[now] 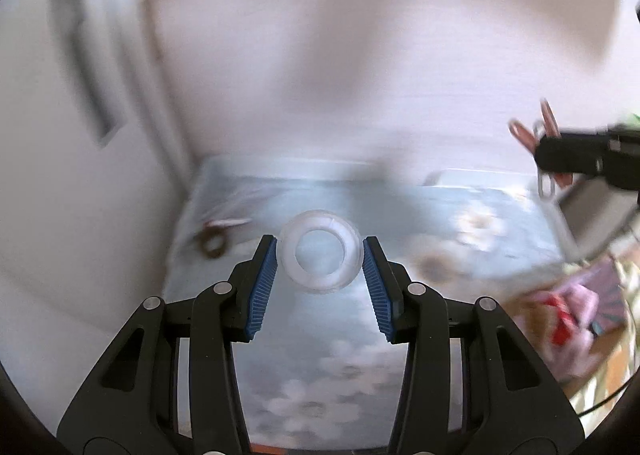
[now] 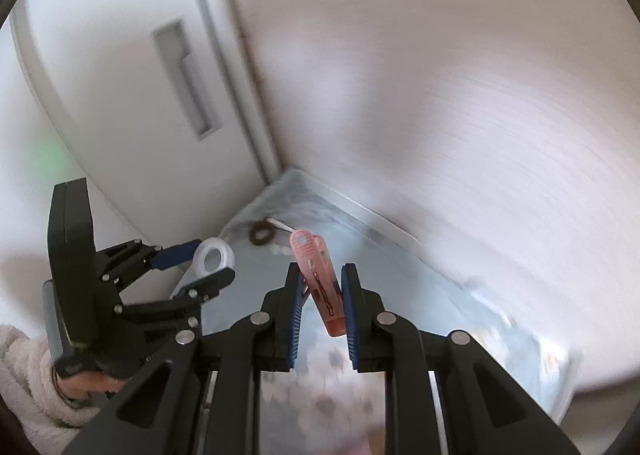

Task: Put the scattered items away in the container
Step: 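Carry tape roll and pink clothespin into the cardboard box and open both tools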

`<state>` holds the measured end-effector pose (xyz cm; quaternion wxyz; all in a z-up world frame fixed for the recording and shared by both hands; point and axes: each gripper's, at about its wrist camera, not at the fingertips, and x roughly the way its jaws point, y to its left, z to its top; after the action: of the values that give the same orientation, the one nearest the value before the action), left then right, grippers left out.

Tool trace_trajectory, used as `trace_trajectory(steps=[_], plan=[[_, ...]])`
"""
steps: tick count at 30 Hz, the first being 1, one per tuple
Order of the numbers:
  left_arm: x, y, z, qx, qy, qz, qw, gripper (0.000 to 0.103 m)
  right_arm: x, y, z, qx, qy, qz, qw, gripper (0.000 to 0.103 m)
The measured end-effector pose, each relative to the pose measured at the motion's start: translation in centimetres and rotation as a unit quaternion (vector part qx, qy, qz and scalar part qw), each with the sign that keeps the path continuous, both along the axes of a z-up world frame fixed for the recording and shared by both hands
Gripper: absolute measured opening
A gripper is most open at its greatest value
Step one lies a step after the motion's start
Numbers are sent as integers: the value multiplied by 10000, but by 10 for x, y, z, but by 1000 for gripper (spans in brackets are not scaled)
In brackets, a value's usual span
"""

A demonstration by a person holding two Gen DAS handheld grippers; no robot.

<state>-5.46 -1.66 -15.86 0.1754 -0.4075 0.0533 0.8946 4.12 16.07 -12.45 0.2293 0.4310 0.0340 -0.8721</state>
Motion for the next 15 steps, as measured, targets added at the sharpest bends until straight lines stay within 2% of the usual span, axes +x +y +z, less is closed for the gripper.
trace_trajectory(steps=[3, 4, 7, 11, 15], plan=[[19, 36, 17, 141, 9, -628, 9979, 41, 39, 43, 4, -31, -35, -643, 9979, 18], [30, 51, 26, 175, 16, -860, 9961, 41, 53, 59, 1, -18, -62, -899, 9959, 18], [46, 93, 27, 194, -39, -1539, 9879, 41, 91, 103, -7, 120, -171, -1610, 9867, 18], [73, 148, 9, 65, -301, -2464, 9687, 41, 130, 144, -22, 134, -326, -2279, 9730, 17], [105, 184, -3, -223, -538, -3096, 9491, 40, 161, 166, -41, -37, -557, -2675, 9619, 18]])
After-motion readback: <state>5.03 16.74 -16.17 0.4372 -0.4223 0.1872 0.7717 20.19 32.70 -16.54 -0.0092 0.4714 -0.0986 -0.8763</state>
